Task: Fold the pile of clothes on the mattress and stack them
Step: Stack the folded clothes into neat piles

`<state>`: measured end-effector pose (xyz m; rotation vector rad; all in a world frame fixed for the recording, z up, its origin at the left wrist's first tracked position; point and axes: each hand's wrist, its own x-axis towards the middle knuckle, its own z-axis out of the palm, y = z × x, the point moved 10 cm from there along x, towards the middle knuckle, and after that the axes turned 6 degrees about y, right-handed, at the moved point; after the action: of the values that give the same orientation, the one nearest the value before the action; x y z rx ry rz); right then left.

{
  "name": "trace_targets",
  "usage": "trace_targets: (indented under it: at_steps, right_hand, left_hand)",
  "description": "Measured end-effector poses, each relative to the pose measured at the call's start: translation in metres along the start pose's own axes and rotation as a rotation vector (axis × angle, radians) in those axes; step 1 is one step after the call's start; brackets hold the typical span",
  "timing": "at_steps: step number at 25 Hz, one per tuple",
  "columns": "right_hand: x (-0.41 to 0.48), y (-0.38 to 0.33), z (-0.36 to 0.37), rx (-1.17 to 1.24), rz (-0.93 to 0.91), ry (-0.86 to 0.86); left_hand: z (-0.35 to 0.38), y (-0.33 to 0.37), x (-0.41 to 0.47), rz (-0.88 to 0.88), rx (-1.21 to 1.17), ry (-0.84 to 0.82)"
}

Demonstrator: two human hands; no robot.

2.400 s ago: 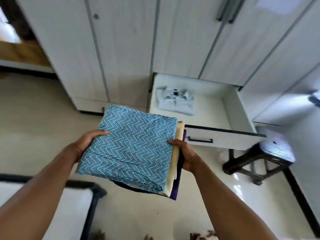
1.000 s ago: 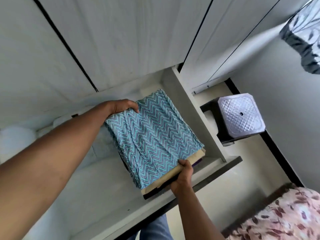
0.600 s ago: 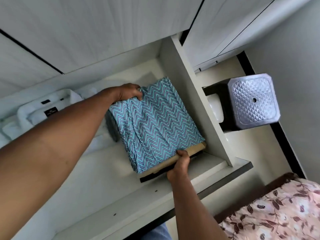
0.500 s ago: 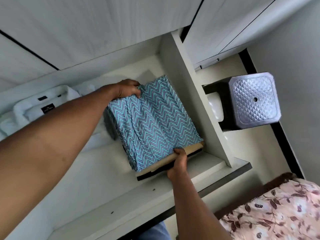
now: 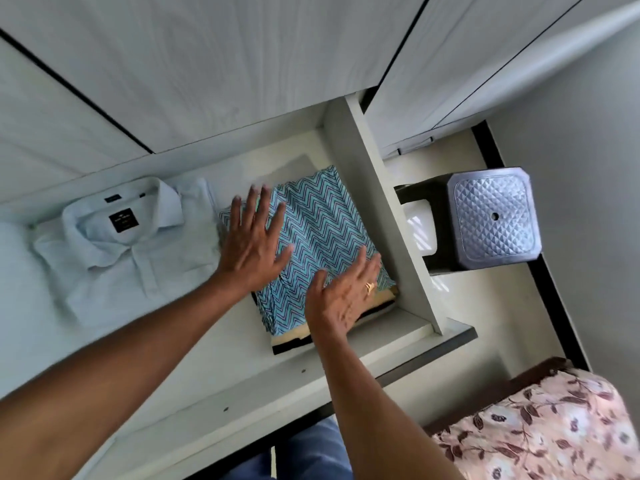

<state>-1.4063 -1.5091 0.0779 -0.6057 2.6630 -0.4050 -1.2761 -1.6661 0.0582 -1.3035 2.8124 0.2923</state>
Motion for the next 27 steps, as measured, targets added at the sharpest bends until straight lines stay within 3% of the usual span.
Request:
trace_targets:
  at_steps: [2, 5, 7, 9, 14, 22, 27]
  right_hand:
    - [0.015, -0.023, 0.025, -0.144, -0.295, -0.105]
    - [0.043, -0.013, 0.061, -0.322, -0.343, -0.321]
    - [0.049, -0.012, 0.062, -0.406, -0.356, -0.314]
    - [0.042, -0.028, 0.057, -0.396, -0.386, -0.281]
    - [-0.03, -0.103, 0.061, -0.386, -0.704, -0.348]
    - [-0.28, -0.204, 0.071, -0.295, -1.288, -0.423]
    - [-0.534, -0.167, 0.087, -0.299, -1.683, -0.532]
  left_hand:
    - [0.028, -0.009, -0.025, -0.044, 0.041, -0.094]
    - [0.056, -0.038, -0.039, -0.166, 0.01, -0.207]
    - [0.058, -0.044, -0.046, -0.214, -0.052, -0.237]
    - [0.045, -0.045, -0.059, -0.209, -0.062, -0.198]
    - [-0.013, -0.067, -0.124, -0.214, -0.003, -0.022]
    - [-0.096, -0.13, -0.363, -0.669, 0.04, 0.186]
    - [-0.111, -0.146, -0.604, -1.076, -0.006, 0.28]
